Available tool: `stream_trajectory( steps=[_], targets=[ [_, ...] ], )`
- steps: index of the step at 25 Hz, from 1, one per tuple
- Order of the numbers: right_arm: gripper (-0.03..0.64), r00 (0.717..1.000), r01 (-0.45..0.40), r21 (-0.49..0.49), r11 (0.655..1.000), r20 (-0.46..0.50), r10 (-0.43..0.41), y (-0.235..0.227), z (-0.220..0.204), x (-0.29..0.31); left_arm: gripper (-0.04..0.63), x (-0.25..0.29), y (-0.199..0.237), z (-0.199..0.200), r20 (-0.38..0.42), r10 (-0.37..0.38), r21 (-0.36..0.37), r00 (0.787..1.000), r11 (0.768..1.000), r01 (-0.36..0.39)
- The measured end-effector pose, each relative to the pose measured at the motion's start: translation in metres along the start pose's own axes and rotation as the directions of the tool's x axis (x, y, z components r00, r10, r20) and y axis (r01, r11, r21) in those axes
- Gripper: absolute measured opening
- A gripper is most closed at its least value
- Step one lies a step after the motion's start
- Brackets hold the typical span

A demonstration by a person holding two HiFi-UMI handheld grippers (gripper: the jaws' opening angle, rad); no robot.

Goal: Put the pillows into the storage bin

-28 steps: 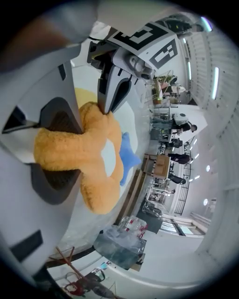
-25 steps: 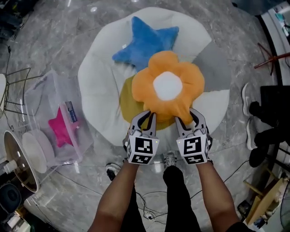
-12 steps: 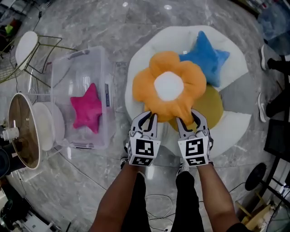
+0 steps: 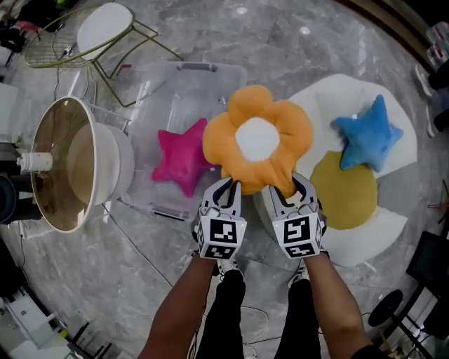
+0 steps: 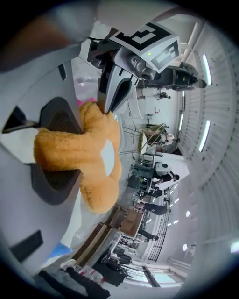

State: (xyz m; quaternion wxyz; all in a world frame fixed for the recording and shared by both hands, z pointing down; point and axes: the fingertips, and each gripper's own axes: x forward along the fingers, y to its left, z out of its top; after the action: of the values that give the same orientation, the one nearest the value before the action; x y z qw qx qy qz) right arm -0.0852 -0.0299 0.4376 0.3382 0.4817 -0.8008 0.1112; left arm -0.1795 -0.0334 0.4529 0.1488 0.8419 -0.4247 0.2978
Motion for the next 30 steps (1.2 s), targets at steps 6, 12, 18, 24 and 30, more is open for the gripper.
stream_trajectory(
  steps=[6,12,18,24,30],
  targets=[
    [0.183,0.995,-0.096,-0.072,0.993,0.009,0.097,0.087,0.050,0.061,0.038,-0.037,0.100,-0.044,-0.031,0.090,-0.038,0.995,0.995,-0.091],
    [0.193,0.979,-0.200,-0.116,0.973,0.009,0.202,0.149,0.077,0.116,0.040,-0.056,0.172,-0.086,-0.070,0.153,-0.065,0.986,0.985,-0.158],
    [0.229,0.957,-0.292,-0.091,0.952,-0.018,0.291,0.188,0.082,0.155,0.044,-0.065,0.217,-0.114,-0.103,0.215,-0.042,0.971,0.975,-0.220],
    [0.598,0.947,-0.305,-0.077,0.949,-0.134,0.294,0.203,0.056,0.187,0.303,-0.064,0.257,-0.182,-0.236,0.264,-0.087,0.935,0.953,-0.291],
    [0.598,0.953,-0.287,-0.090,0.954,-0.132,0.274,0.199,0.041,0.176,0.321,-0.073,0.244,-0.195,-0.231,0.251,-0.117,0.940,0.952,-0.283]
  ],
)
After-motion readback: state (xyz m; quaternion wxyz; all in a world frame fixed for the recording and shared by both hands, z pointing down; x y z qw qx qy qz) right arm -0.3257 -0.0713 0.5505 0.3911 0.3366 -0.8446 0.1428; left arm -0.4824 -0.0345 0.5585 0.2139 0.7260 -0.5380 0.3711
